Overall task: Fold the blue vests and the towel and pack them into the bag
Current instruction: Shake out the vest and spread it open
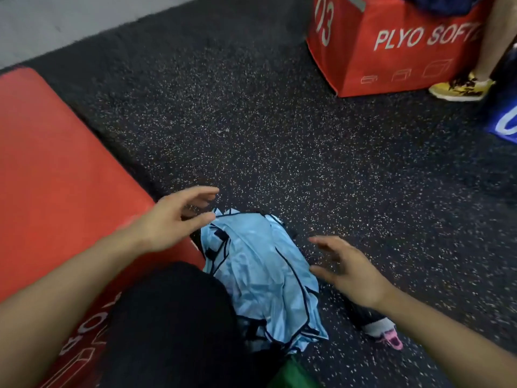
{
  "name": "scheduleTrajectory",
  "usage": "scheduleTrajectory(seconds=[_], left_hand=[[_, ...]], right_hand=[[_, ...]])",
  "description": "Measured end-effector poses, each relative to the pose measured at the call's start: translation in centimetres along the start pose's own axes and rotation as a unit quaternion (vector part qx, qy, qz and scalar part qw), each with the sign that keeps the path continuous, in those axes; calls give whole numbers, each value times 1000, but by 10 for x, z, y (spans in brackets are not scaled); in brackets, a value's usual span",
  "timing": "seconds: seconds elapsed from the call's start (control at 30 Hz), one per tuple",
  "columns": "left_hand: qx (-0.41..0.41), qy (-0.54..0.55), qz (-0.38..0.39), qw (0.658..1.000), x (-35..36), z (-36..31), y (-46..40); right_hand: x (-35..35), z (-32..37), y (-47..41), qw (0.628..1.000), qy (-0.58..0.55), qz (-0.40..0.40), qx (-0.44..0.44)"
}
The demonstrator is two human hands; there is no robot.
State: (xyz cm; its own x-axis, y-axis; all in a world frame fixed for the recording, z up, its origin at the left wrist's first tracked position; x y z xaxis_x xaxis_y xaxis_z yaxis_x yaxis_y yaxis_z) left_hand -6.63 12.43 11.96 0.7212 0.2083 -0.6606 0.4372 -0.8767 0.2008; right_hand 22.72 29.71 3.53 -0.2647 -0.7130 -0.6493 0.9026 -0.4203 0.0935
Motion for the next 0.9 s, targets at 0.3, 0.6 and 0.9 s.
scheduleTrajectory(seconds=[0.3, 0.6, 0.9], left_hand=[[-35, -6, 49, 998, 95, 73, -50], [-66, -46, 126, 989, 156, 127, -84], [-63, -44, 195, 978, 209, 145, -78]], right_hand=[[41, -77, -3, 997, -24, 23, 72], [82, -137, -8, 989, -60, 50, 124], [136, -168, 4, 977, -95, 97, 164]])
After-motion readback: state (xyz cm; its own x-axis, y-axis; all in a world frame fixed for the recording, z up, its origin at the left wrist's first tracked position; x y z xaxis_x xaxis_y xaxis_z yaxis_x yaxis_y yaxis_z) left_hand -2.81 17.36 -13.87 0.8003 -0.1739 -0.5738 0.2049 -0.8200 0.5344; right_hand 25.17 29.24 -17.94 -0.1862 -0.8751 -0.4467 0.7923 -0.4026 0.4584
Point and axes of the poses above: each hand's wrist, its own y-axis away from the middle knuckle, its own x-axis out of the palm, z = x × y, the point moved 8 cm from there along -y, towards the middle knuckle, and after that the axes turned 7 degrees about -x, right-handed, at the moved point
